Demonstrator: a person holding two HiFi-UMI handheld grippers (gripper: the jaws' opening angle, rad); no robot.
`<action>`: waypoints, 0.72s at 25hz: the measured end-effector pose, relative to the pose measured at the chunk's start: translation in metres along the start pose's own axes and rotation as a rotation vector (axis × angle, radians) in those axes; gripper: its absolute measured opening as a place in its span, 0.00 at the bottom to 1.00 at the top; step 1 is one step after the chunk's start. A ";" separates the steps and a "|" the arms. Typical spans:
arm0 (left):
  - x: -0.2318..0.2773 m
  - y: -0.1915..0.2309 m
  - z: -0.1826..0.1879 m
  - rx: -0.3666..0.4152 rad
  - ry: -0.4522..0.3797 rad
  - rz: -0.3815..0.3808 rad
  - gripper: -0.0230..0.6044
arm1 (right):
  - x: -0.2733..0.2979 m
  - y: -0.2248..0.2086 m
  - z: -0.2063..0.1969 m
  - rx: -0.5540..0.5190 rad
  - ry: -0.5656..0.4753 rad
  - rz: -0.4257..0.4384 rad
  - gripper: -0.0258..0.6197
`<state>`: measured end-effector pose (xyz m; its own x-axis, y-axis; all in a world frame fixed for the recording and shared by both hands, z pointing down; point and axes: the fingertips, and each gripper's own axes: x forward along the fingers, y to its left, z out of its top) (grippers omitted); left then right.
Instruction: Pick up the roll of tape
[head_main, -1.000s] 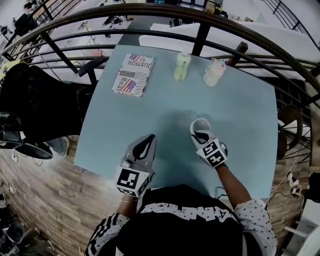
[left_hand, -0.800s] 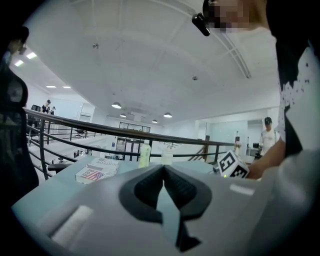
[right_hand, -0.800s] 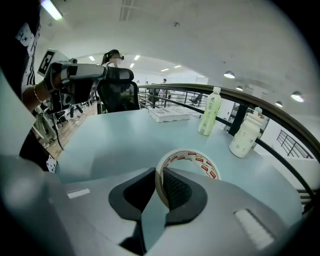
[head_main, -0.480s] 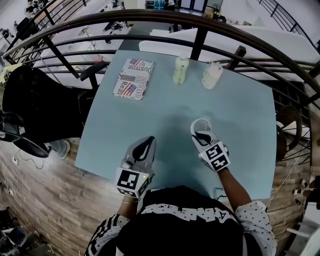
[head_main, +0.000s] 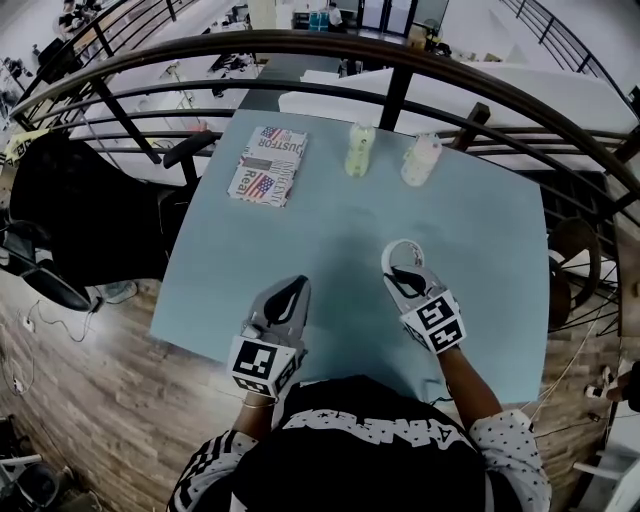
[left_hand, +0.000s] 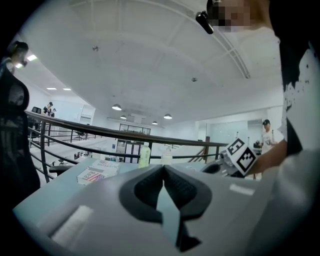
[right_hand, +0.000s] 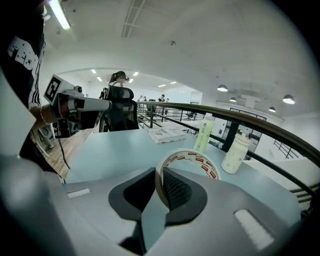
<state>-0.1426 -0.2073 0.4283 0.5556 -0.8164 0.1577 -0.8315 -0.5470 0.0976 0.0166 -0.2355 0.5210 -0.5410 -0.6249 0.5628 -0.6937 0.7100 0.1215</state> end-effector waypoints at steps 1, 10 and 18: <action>-0.001 -0.001 0.001 0.001 -0.001 -0.002 0.04 | -0.004 0.001 0.004 0.001 -0.009 -0.001 0.13; -0.004 -0.004 0.006 0.010 -0.003 -0.008 0.04 | -0.032 0.006 0.033 0.002 -0.092 -0.006 0.12; -0.007 -0.001 0.007 0.011 -0.006 -0.003 0.04 | -0.048 0.014 0.055 -0.007 -0.141 0.000 0.13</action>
<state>-0.1450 -0.2025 0.4199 0.5581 -0.8158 0.1518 -0.8297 -0.5514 0.0873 0.0061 -0.2137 0.4506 -0.6030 -0.6641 0.4421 -0.6904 0.7120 0.1279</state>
